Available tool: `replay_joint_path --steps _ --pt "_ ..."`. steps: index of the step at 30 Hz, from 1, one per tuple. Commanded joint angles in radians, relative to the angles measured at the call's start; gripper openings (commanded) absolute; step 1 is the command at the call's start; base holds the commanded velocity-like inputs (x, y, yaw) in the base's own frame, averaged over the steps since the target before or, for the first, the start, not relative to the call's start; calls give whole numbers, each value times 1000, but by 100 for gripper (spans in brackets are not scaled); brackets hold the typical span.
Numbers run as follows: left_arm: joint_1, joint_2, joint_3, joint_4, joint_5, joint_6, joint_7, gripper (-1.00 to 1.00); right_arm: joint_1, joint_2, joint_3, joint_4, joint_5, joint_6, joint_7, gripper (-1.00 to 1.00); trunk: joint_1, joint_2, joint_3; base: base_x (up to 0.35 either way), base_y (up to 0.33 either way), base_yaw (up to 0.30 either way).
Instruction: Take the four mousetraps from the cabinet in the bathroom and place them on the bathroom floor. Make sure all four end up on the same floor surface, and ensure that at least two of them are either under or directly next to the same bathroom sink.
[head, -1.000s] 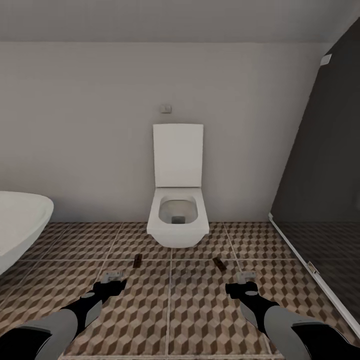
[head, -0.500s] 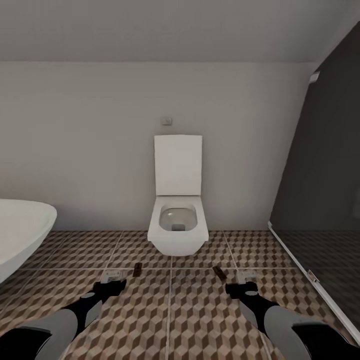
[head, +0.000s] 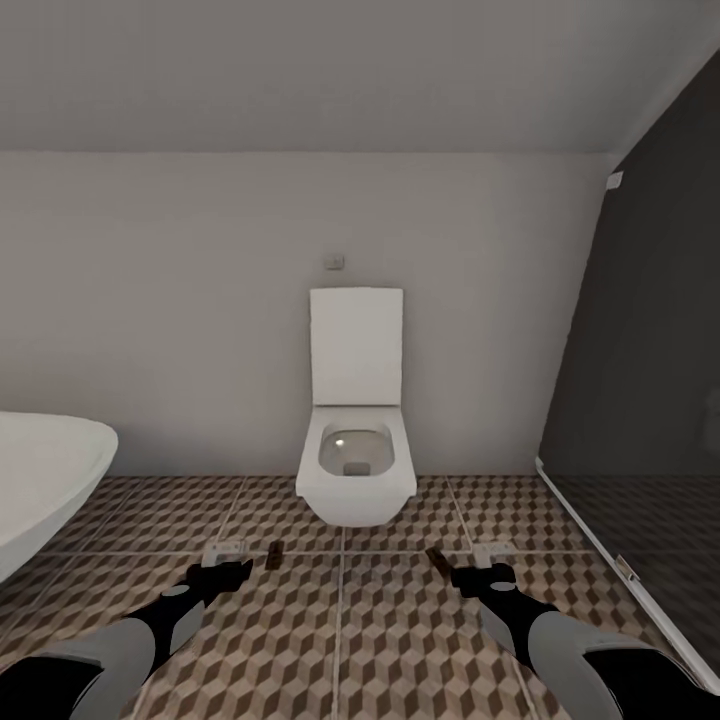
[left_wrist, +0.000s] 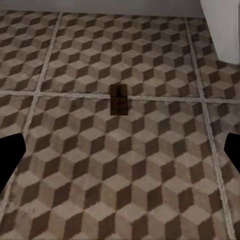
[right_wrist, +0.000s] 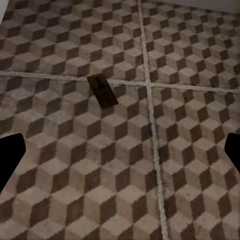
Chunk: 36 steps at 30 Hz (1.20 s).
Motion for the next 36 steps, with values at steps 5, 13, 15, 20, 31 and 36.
replay_joint_path --steps 5,13,15,20,31,36 --pt "-1 0 -8 1 11 -3 -4 100 -1 0 5 3 7 -3 -6 100 -19 35 15 0 0 0" --pt "-1 0 -8 1 11 -3 -4 100 -1 0 5 3 7 -3 -6 100 -50 91 40 0 0 0" --pt "-1 0 -8 1 11 -3 -4 100 -1 0 5 3 7 -3 -6 100 -58 105 46 0 0 0" --pt "-1 0 -8 1 11 -3 -4 100 -1 0 5 3 7 -3 -6 100 -77 140 62 0 0 0" --pt "-1 2 -8 1 11 -3 -4 100 -1 0 5 3 7 -3 -6 100 -119 217 96 0 0 0" --pt "-1 2 -8 1 11 -3 -4 100 -1 0 5 3 7 -3 -6 100 -138 252 112 0 0 0"
